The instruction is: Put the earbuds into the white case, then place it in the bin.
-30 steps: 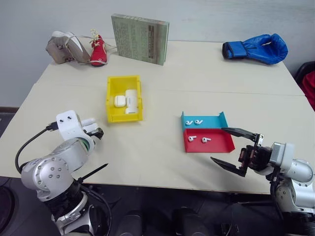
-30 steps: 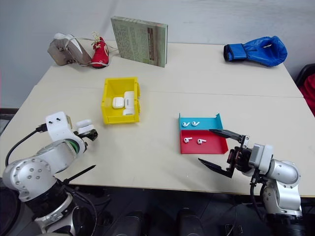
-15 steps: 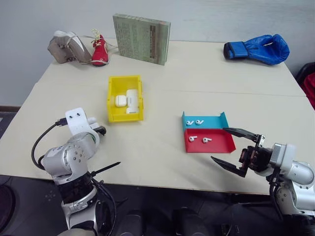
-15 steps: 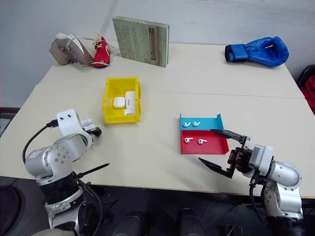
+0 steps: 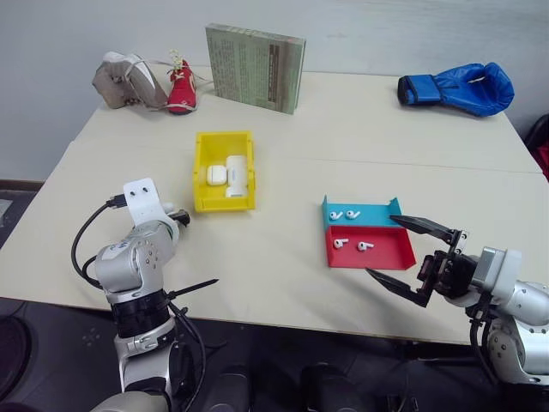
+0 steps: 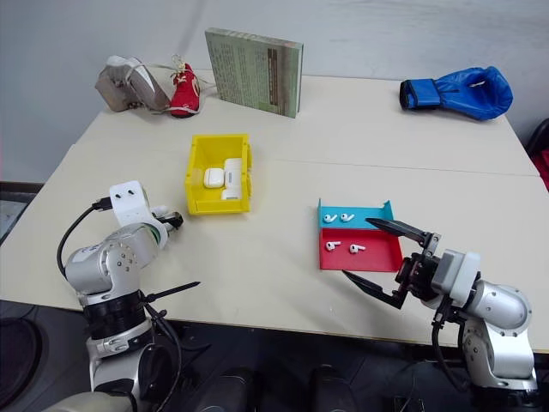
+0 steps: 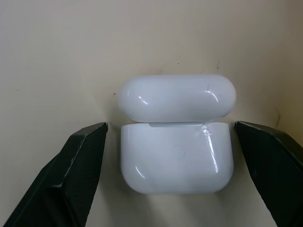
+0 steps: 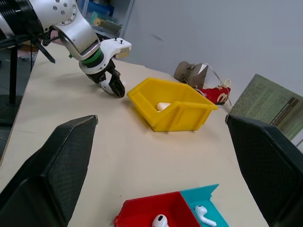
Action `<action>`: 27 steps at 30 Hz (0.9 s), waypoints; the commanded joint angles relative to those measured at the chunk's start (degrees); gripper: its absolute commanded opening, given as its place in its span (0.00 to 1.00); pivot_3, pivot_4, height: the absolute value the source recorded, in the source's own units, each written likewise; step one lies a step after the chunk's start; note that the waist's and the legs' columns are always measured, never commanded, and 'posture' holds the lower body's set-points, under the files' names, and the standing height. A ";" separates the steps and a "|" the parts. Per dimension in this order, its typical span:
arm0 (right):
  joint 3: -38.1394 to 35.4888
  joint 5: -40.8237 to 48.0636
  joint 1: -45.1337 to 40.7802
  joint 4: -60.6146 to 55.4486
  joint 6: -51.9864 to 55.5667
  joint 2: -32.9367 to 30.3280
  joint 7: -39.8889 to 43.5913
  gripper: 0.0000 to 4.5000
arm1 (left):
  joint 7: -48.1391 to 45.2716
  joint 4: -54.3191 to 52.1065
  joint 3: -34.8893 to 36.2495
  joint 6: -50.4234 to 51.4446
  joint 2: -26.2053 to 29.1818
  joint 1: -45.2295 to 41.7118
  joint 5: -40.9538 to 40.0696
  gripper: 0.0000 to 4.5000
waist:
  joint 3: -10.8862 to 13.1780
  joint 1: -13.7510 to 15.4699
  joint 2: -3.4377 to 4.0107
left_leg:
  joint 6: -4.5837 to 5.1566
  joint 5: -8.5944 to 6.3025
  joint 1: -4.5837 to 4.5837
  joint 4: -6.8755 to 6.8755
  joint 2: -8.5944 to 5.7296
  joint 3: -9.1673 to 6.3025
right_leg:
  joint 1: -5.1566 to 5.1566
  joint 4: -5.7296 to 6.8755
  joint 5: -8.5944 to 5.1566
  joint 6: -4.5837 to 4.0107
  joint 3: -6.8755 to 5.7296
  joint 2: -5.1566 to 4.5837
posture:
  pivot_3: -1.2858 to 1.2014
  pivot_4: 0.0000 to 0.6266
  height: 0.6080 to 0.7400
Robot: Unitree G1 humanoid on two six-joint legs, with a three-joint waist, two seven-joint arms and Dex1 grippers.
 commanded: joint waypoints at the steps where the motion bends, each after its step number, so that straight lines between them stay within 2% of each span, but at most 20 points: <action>1: -1.94 0.64 0.92 -2.17 -0.20 -1.13 -0.64 1.00 | -0.67 -1.51 0.13 1.86 -0.95 1.00 1.72 1.00 | 0.00 -0.02 0.00 | 0.00 0.00 0.00 0.00 0.00 0.00 | 0.00 0.00 0.00 0.00 0.00 0.00 | 0.52 0.24 1.00; 17: -0.80 0.39 -1.30 1.05 -1.15 -1.05 0.67 1.00 | -2.99 -3.60 0.88 3.64 -4.23 1.44 6.51 1.00 | 0.00 -0.01 0.00 | 0.00 0.00 0.00 -0.03 0.00 0.00 | 0.00 -0.02 0.00 0.00 0.00 0.00 | 0.52 0.24 1.00; 19: -0.66 0.29 -1.66 0.50 -0.61 -1.17 0.15 1.00 | -3.30 -3.73 0.71 3.70 -4.53 1.50 6.87 0.91 | 0.00 -0.01 0.00 | 0.00 0.00 0.00 -0.03 0.00 0.00 | 0.00 -0.02 0.00 0.00 0.00 0.00 | 0.52 0.24 1.00; 24: -0.50 0.13 -2.02 -0.69 0.44 -1.28 -0.70 1.00 | -4.27 -3.92 0.54 3.03 -4.83 1.74 7.63 0.62 | 0.00 -0.04 0.00 | 0.00 0.00 0.00 -0.04 0.00 0.01 | 0.00 -0.03 0.00 0.00 0.00 0.00 | 0.52 0.24 1.00; 27: -0.65 0.15 -1.76 -0.50 0.36 -1.17 -0.44 1.00 | -5.51 -4.26 0.96 0.95 -4.11 2.33 7.71 0.62 | 0.00 -0.04 0.00 | 0.00 0.00 0.00 -0.04 0.00 0.01 | 0.00 -0.03 0.00 0.00 0.00 0.00 | 0.52 0.24 1.00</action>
